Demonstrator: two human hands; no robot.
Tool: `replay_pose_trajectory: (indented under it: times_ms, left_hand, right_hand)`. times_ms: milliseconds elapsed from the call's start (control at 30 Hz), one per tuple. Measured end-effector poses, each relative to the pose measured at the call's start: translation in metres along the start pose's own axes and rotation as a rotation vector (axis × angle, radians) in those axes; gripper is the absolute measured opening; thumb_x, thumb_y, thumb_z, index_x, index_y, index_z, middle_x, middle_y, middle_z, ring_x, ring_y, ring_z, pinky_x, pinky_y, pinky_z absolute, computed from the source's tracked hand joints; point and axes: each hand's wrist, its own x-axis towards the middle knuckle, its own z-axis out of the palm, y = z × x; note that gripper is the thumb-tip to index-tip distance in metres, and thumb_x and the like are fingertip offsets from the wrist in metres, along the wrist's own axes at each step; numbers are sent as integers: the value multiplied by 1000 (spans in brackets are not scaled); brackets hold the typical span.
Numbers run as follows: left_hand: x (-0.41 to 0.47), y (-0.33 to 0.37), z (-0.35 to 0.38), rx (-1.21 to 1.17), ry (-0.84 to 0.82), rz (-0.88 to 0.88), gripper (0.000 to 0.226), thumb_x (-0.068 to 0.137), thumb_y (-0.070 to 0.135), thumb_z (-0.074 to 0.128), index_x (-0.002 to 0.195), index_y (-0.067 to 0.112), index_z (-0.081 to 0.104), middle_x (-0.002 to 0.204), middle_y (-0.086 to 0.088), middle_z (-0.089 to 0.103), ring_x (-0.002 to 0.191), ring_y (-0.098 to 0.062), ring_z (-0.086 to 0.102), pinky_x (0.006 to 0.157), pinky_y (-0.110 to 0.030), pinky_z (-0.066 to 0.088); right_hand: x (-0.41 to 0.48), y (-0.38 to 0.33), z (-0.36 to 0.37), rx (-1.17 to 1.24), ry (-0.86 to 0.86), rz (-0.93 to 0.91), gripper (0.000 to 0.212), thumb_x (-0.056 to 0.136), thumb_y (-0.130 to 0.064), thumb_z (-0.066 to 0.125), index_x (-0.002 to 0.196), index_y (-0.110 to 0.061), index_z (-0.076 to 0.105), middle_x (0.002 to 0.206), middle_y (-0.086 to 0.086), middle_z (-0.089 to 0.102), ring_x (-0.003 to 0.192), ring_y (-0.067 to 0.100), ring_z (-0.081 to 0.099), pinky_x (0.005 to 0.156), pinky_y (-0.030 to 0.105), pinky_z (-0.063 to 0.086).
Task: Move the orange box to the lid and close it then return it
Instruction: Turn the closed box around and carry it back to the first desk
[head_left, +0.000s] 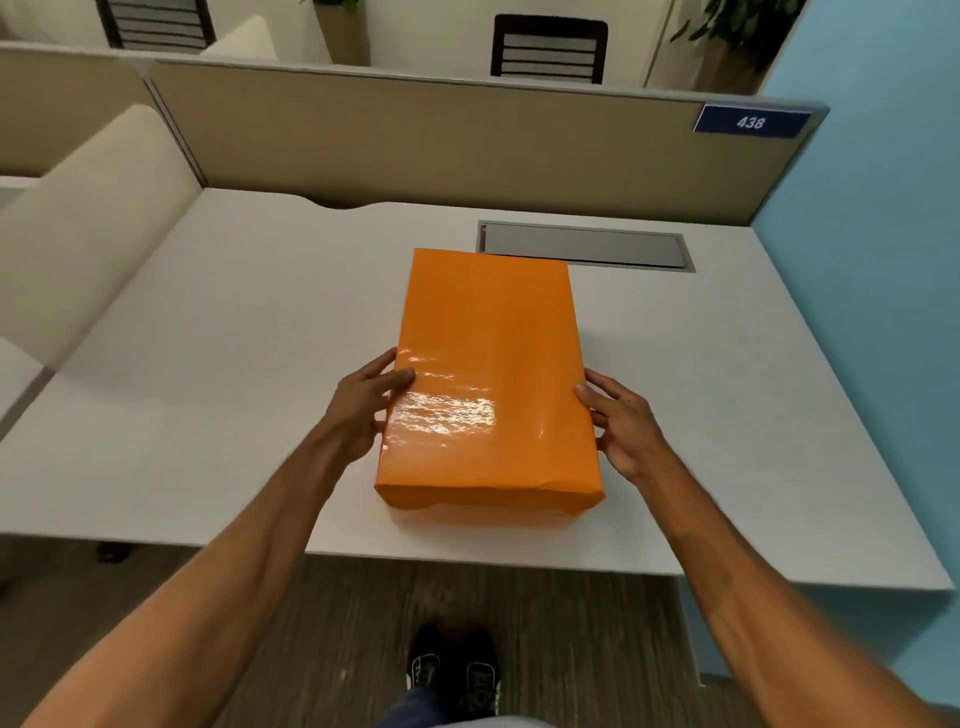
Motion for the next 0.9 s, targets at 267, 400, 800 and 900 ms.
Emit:
replay_pose_trajectory:
  times_ms: [267, 400, 800, 900]
  left_hand:
    - [-15, 16, -11, -29, 58, 53, 61, 86, 33, 73, 142, 33, 51, 125, 1, 66, 108, -27, 65, 86, -53, 56]
    - [-19, 30, -25, -48, 98, 88, 59, 86, 32, 73, 141, 33, 52, 124, 1, 65, 106, -25, 65, 80, -50, 57]
    - [-3, 63, -104, -7, 184, 129, 58, 90, 32, 69, 144, 32, 49, 132, -3, 61, 113, -31, 62, 86, -53, 56]
    - [12, 76, -134, -2, 194, 125, 59, 89, 32, 70, 144, 32, 49, 129, -3, 62, 111, -29, 63, 84, -52, 57]
  right_hand:
    - [7, -20, 13, -31, -42, -47, 67, 77, -39, 76, 139, -25, 55, 125, -1, 67, 114, 27, 64, 84, 54, 55]
    - [19, -31, 32, -60, -71, -67, 57, 85, -35, 73, 138, -26, 55, 125, 0, 67, 113, 27, 64, 88, 57, 53]
    - [60, -49, 120, -105, -182, -86, 62, 82, -39, 75, 139, -26, 54, 129, 1, 65, 114, 28, 64, 82, 56, 55]
    - [75, -50, 152, -105, -194, -85, 64, 82, -39, 76, 141, -25, 54, 131, 2, 64, 116, 29, 63, 86, 59, 55]
